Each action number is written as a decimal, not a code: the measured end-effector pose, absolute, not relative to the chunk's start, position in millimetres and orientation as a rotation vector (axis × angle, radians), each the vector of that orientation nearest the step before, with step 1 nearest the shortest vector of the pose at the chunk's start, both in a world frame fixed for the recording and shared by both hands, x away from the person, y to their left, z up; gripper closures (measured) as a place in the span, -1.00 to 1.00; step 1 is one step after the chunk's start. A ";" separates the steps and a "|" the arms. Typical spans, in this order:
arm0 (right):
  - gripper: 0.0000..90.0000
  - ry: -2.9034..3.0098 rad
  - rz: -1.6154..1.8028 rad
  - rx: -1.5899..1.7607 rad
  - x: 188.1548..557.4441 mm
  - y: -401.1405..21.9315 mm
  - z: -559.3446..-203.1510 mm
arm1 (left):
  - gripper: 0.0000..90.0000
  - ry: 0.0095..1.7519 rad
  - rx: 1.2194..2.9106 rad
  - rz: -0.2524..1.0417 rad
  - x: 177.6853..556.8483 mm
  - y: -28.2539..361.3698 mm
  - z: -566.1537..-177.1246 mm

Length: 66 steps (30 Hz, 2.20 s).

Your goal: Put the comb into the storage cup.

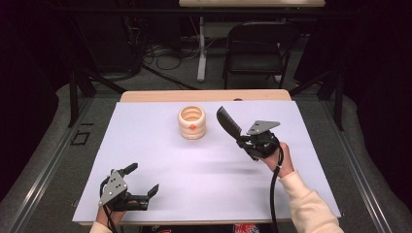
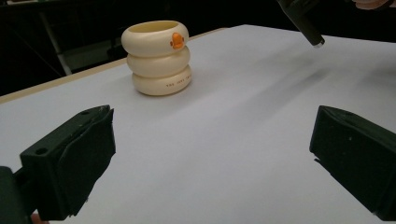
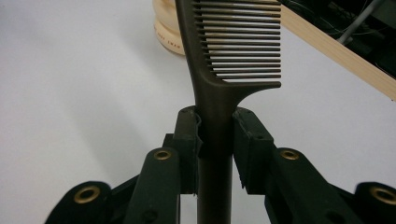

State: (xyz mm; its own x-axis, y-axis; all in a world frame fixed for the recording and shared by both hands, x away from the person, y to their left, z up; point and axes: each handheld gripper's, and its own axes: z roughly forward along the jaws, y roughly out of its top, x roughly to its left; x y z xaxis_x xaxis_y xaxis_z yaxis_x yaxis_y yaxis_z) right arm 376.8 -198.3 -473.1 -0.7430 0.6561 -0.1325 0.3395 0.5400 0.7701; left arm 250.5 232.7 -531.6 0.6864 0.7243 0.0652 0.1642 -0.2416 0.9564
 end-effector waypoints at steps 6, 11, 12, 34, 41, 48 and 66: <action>0.61 2.367 1.071 0.802 381.0 -194.1 -473.4 | -1.00 0.723 1.772 0.617 252.6 232.3 -532.7; 0.61 2.369 1.076 0.798 383.0 -190.1 -475.4 | -1.00 0.718 1.773 0.617 252.0 231.7 -532.5; 0.61 2.368 1.076 0.797 382.9 -189.2 -475.3 | -1.00 0.719 1.772 0.617 252.1 231.7 -532.6; 0.61 2.345 1.129 0.808 398.9 -177.9 -469.0 | -1.00 0.726 1.778 0.618 253.8 231.9 -533.9; 0.61 2.339 1.149 0.816 406.9 -170.7 -465.8 | -1.00 0.723 1.776 0.618 253.2 232.0 -533.6; 0.61 2.338 1.174 0.836 413.6 -164.6 -466.4 | -1.00 0.721 1.775 0.618 253.2 232.1 -533.5; 0.61 2.340 1.199 0.848 428.5 -151.8 -457.0 | -1.00 0.720 1.768 0.617 253.8 231.9 -533.7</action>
